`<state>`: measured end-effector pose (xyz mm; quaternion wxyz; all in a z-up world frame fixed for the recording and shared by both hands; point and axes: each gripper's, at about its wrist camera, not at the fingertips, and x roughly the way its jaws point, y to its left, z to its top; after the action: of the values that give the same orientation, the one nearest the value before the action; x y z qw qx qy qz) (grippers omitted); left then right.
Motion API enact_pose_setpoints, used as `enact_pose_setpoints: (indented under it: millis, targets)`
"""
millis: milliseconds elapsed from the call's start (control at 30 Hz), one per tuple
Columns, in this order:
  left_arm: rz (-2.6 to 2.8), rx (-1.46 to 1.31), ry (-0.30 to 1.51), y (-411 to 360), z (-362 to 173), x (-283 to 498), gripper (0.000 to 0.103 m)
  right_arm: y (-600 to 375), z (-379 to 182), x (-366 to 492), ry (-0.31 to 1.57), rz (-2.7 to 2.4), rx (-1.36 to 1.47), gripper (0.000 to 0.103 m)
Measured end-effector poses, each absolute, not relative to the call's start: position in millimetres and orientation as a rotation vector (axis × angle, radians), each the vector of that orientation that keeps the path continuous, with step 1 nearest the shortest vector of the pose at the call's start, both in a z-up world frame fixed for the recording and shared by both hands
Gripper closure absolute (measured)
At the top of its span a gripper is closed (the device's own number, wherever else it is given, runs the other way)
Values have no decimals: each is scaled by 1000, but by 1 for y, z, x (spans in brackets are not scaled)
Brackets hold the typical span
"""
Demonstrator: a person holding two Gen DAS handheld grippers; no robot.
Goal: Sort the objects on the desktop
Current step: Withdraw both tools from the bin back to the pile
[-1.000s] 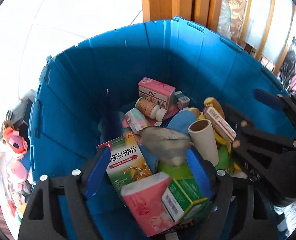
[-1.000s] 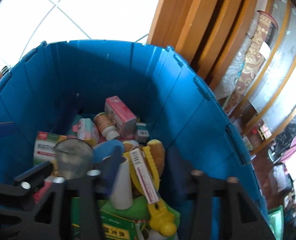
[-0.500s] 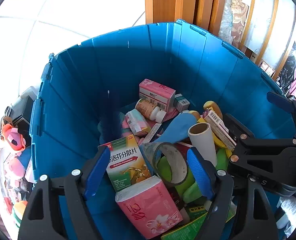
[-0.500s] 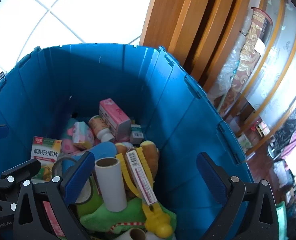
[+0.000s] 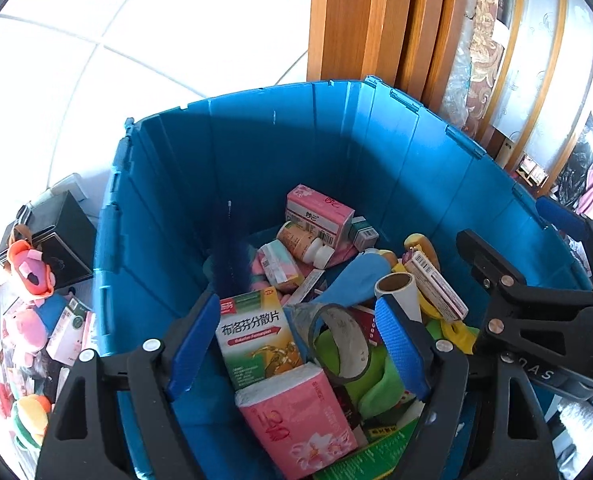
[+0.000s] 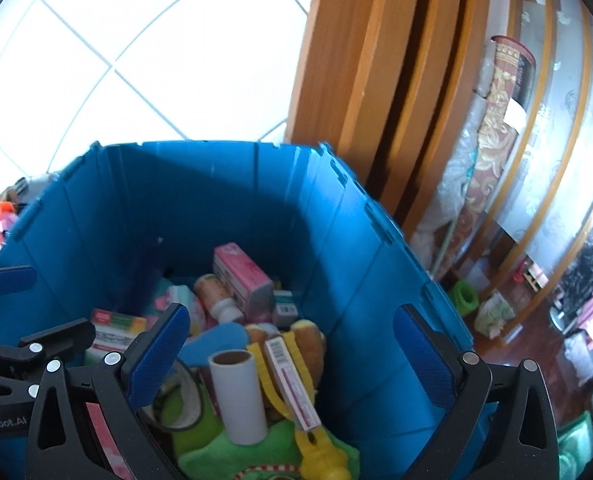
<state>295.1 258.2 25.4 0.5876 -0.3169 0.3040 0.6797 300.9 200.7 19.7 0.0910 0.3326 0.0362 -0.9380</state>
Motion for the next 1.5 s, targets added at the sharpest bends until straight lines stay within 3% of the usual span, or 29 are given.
enact_pose_setpoints:
  millis: [233,400,633,1067,1500]
  targets:
    - [1592,-622,601,212,80,285,23,193,76,330,89,-2753,871,0]
    - [1613,-548,489,157,108,266,14,179,113,378,46,-2749,743,0]
    - [1738,-502,386,74,119,220,12,135,135,446,-5,-2639,645,0]
    - [1980,-676,413,-55,35,86,12,-17,87,540,-21,-2426,656,0]
    - [1965,-892,579,-107,-81,18,12,-114,-20,544,-90,-2384,974,0]
